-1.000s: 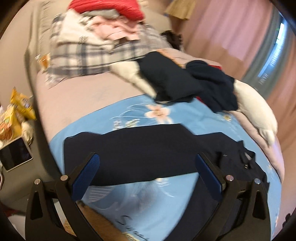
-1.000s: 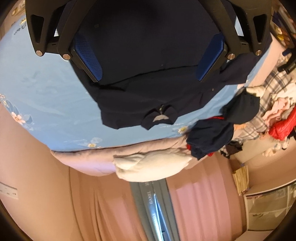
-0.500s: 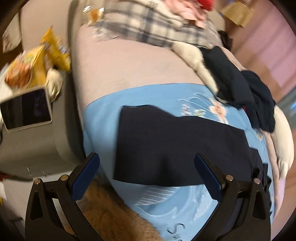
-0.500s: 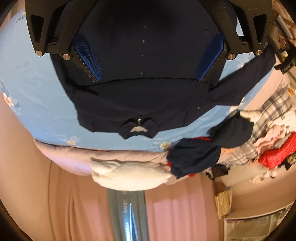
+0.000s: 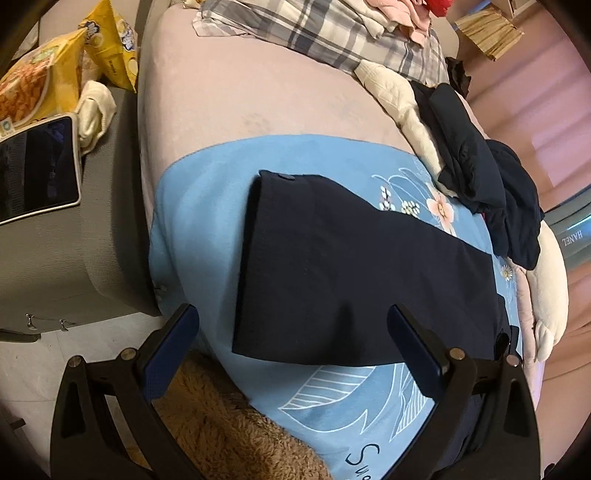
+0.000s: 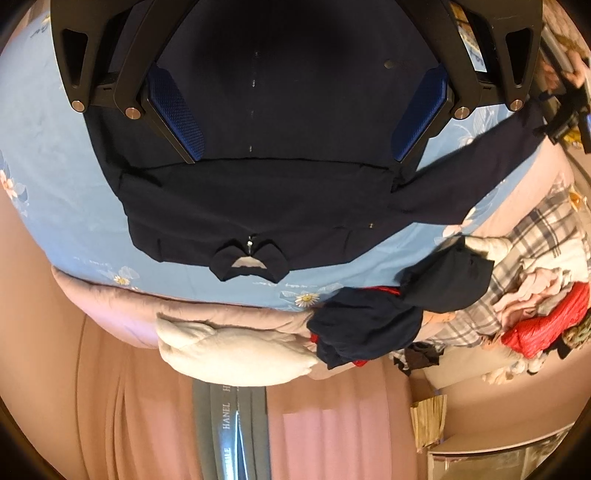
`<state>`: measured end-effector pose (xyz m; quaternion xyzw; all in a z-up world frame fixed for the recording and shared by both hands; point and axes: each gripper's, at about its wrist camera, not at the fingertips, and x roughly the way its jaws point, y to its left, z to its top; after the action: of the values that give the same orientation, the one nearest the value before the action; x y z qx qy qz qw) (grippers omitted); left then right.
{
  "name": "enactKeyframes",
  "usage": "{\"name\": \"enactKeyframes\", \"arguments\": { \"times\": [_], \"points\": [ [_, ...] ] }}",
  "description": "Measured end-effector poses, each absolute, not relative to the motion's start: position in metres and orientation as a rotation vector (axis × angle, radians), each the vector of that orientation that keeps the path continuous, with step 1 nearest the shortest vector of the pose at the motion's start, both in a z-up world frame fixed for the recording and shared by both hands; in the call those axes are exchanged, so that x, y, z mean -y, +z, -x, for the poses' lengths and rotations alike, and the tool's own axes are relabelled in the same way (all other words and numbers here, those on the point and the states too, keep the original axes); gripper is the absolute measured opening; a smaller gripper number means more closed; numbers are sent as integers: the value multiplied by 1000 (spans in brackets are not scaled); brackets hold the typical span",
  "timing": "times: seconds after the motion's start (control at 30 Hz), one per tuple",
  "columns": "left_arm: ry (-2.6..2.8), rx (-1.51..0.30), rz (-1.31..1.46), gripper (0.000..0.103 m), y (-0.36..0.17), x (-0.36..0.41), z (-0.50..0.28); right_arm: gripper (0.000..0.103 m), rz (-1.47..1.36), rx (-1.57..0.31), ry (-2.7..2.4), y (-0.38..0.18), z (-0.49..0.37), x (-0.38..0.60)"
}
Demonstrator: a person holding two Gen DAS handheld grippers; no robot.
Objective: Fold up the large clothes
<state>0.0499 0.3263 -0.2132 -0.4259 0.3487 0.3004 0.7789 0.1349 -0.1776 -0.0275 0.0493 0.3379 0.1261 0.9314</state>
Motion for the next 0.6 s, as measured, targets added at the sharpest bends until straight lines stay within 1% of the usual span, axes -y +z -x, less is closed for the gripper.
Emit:
{"name": "enactKeyframes", "arguments": {
  "times": [0.43, 0.53, 0.6],
  "points": [
    [602, -798, 985, 99, -234, -327, -64, 100, -126, -693, 248, -29, -134, 183],
    [610, -803, 975, 97, -235, -327, -66, 100, -128, -692, 248, -29, -134, 184],
    [627, -806, 973, 89, -237, -327, -68, 100, -128, -694, 248, -29, -133, 184]
  ]
}}
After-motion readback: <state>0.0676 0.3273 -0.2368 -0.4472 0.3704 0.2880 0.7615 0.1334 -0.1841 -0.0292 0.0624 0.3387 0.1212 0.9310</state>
